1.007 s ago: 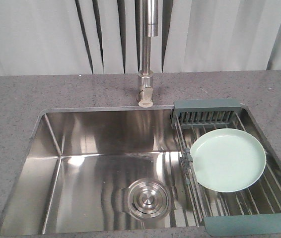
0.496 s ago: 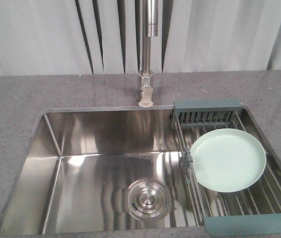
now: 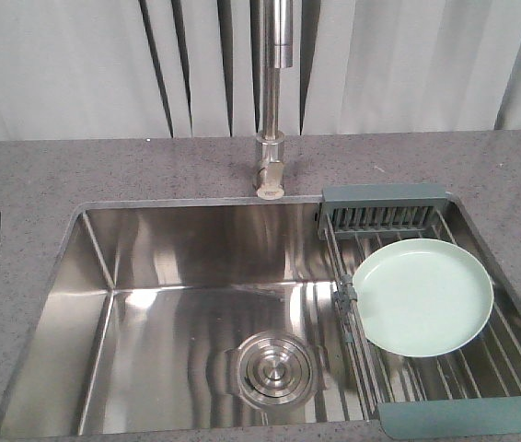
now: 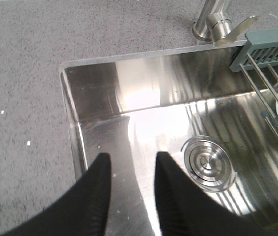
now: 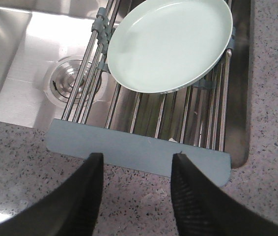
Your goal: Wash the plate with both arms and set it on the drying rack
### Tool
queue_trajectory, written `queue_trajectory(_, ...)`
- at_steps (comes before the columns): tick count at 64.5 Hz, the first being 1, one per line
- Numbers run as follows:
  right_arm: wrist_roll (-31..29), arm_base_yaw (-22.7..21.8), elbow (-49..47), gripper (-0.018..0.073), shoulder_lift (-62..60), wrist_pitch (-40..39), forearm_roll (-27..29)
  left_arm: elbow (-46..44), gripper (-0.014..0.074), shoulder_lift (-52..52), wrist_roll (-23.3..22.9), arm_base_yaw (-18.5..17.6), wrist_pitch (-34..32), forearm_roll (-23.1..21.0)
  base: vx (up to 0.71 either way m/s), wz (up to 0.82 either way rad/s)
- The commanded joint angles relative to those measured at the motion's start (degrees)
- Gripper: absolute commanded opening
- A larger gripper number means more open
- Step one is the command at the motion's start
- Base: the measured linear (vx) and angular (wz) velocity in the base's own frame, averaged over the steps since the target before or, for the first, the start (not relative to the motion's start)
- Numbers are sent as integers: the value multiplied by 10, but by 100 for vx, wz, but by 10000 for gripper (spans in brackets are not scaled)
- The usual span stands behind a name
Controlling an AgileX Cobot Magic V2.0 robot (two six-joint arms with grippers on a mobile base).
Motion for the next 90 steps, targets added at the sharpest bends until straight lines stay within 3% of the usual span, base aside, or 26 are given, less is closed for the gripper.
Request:
queue_trajectory(1, 0, 0, -15, 316, 2, -28, 0, -42, 95, 32, 25, -1, -42, -3, 0, 0)
queue_trajectory(12, 0, 0, -15, 316, 2, -28, 0, -82, -8, 96, 65, -1, -45, -3, 0, 0)
queue_trajectory(29, 0, 0, -15, 316, 2, -28, 0, -87, -8, 142, 65, -1, -113, -26, 0, 0)
queue_trajectory(38, 0, 0, -15, 316, 2, -28, 0, -87, -8, 164, 115, -1, -135, -55, 0, 0)
queue_trajectory(49, 0, 0, -15, 316, 2, -28, 0, -87, -8, 205, 243, -1, -139, -159, 0, 0)
queue_trajectory(64, 0, 0, -15, 316, 2, -28, 0, -87, -8, 260, 506, -6, -136, -352, 0, 0)
queue_trajectory(72, 0, 0, -15, 316, 2, -28, 0, -87, -8, 293, 616, -13, -136, -430, 0, 0)
queue_trajectory(80, 0, 0, -15, 316, 2, -28, 0, -101, -8, 333, 672, -20, -125, -464, 0, 0)
queue_trajectory(90, 0, 0, -15, 316, 2, -28, 0, -166, -8, 390, 676, -27, -74, -463, 0, 0)
